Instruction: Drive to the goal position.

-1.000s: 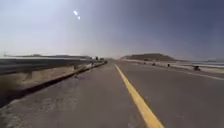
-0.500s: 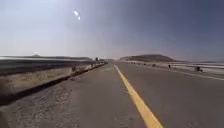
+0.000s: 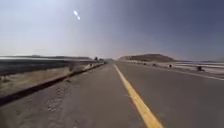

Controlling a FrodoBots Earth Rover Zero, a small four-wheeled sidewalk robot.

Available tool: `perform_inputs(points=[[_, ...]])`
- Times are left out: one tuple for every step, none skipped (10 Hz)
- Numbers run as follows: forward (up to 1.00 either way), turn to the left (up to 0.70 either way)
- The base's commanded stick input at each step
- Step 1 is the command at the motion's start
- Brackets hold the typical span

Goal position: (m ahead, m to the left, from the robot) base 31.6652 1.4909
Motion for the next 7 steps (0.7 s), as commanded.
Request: perform_inputs(points=[[0.5, 0.0], [0.5, 0.0], [0.5, 0.0], [0.5, 0.0], [0.5, 0.0], [0.5, 0.0], [0.5, 0.0]])
